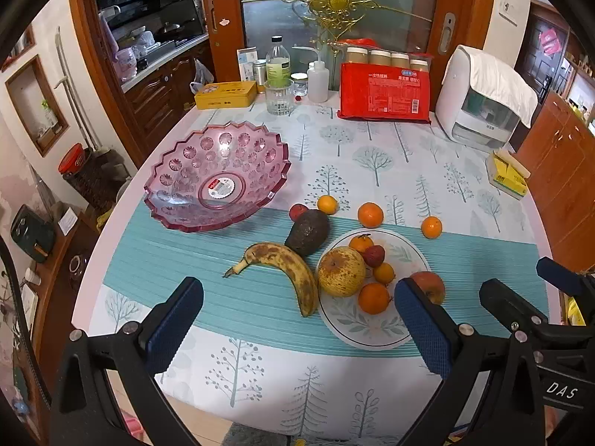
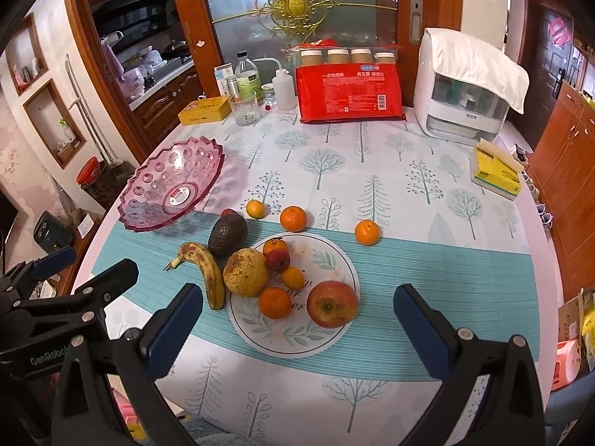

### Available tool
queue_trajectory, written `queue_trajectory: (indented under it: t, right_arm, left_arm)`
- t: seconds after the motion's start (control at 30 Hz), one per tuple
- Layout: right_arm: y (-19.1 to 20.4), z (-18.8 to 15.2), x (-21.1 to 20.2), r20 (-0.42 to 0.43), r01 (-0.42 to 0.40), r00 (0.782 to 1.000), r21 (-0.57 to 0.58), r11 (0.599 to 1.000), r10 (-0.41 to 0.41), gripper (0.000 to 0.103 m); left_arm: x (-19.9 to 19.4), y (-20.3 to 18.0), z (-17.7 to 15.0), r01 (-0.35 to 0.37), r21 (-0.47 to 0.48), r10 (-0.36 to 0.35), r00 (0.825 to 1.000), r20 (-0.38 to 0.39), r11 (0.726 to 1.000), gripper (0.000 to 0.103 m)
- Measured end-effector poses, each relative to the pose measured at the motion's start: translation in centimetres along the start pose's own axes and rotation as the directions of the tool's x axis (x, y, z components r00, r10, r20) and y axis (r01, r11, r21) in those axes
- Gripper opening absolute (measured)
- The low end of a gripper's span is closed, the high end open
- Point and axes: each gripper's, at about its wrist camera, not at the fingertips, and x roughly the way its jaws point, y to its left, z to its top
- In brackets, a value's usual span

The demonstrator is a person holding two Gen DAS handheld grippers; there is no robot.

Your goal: Organize fruits

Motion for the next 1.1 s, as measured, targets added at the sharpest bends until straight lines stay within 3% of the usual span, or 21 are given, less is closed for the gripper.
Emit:
queue_trajectory:
  t: [0.6, 0.73, 0.93, 1.1]
  right_arm:
    - [-0.7, -1.4, -1.4, 0.022, -0.049, 0.999, -0.028, 0.998, 0.050, 0.103]
    - [-0.3, -1.4, -1.4, 0.030, -0.037, 0.999, -0.039, 0.999, 0.039, 0.103]
    - [1.6, -1.2, -1.2, 0.065, 0.018, 0.998, -0.095, 0.995, -0.012, 0.103]
    - [1.1, -0.5, 0.1, 0.041, 0.005, 0.999, -0.011, 1.000, -0.005, 0.103]
  left_arm:
    - [-1.9, -0.4, -2.2, -0.005, -0.028, 0.005, 1.000, -0.009, 1.000, 0.102]
    - [-1.5, 0.0, -1.9, -0.045, -0.020, 0.045, 0.999, -0.021, 0.999, 0.102]
    - [0.4, 0.9, -0.8, -0.001, 0.010, 0.001, 0.998, -0.057, 1.000, 0.102]
    - [2.4, 1.8, 0.2, 0.016, 0.055, -0.011, 0.996, -0.090, 0.998, 0.102]
